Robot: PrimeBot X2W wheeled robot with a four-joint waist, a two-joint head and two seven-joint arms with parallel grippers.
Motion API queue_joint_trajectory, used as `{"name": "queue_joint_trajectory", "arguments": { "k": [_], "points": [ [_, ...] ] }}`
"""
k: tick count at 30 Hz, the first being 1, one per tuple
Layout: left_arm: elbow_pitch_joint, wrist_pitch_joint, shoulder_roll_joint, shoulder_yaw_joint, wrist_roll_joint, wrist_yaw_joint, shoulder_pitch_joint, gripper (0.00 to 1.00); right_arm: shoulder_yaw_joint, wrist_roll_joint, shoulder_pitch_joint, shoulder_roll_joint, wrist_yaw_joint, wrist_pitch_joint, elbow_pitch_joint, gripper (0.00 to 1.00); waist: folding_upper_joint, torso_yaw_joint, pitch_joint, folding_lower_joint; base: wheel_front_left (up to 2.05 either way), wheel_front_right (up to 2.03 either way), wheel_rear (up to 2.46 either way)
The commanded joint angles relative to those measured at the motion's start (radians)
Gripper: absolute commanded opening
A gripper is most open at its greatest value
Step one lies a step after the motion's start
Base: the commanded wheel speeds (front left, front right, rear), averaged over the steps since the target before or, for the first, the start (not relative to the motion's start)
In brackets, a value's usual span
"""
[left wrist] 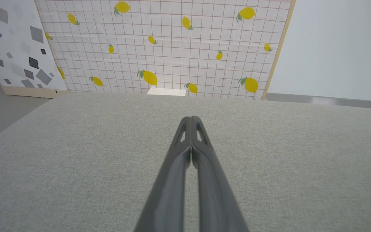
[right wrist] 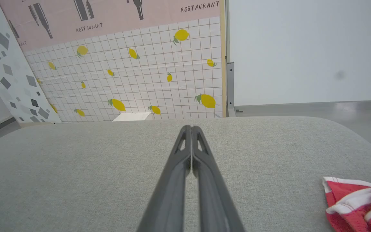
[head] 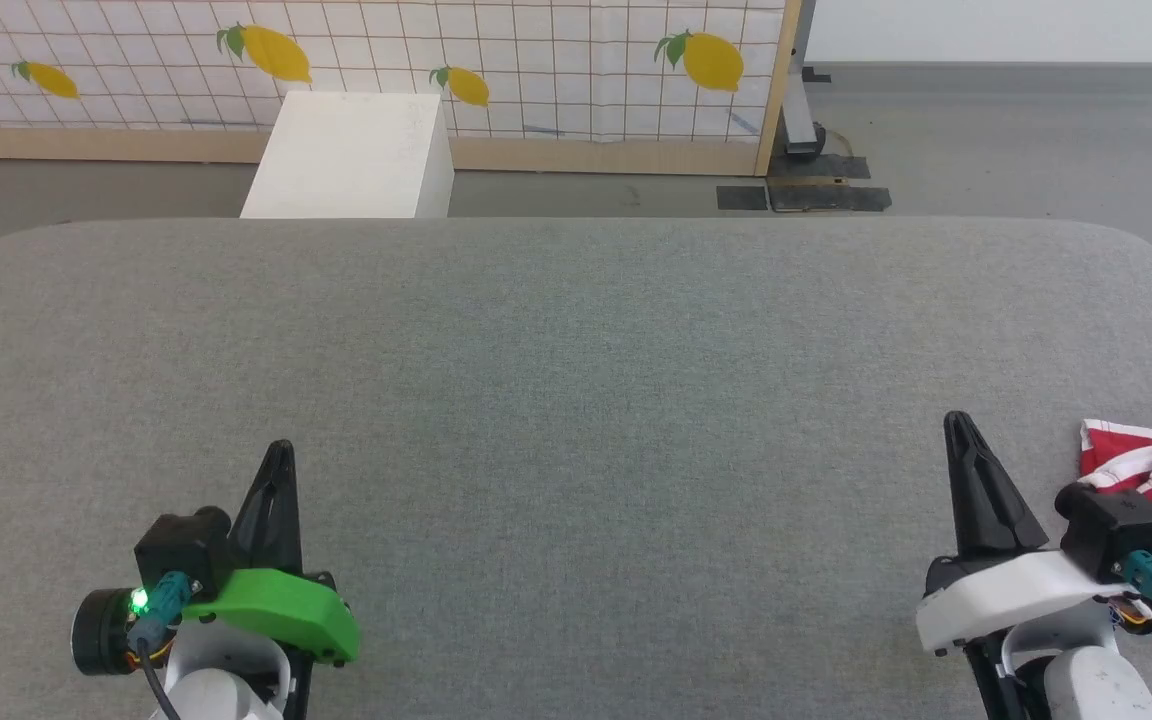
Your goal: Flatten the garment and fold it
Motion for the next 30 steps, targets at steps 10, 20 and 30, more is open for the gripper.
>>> {"name": "queue_joint_trajectory", "arguments": {
  "k": [10, 20, 30],
  "points": [
    [-0.030, 0.027, -0.010, -0.006, 0.032, 0.015, 0.021, 0.00, 0.006, -0.031, 0.025, 0.000, 0.000, 0.027, -0.029, 0.00, 0.0034, -0.003, -0.004, 0.0000, 0.00, 0.00, 0.00],
    [-0.050, 0.048, -0.013, -0.010, 0.045, 0.023, 0.029, 0.00, 0.010, -0.048, 0.031, 0.000, -0.001, 0.047, -0.048, 0.00, 0.0042, -0.006, -0.008, 0.0000, 0.00, 0.00, 0.00],
    [-0.069, 0.068, -0.017, -0.014, 0.057, 0.031, 0.037, 0.00, 0.014, -0.065, 0.038, 0.000, -0.001, 0.068, -0.066, 0.00, 0.0050, -0.008, -0.011, 0.0000, 0.00, 0.00, 0.00]
  ]
}}
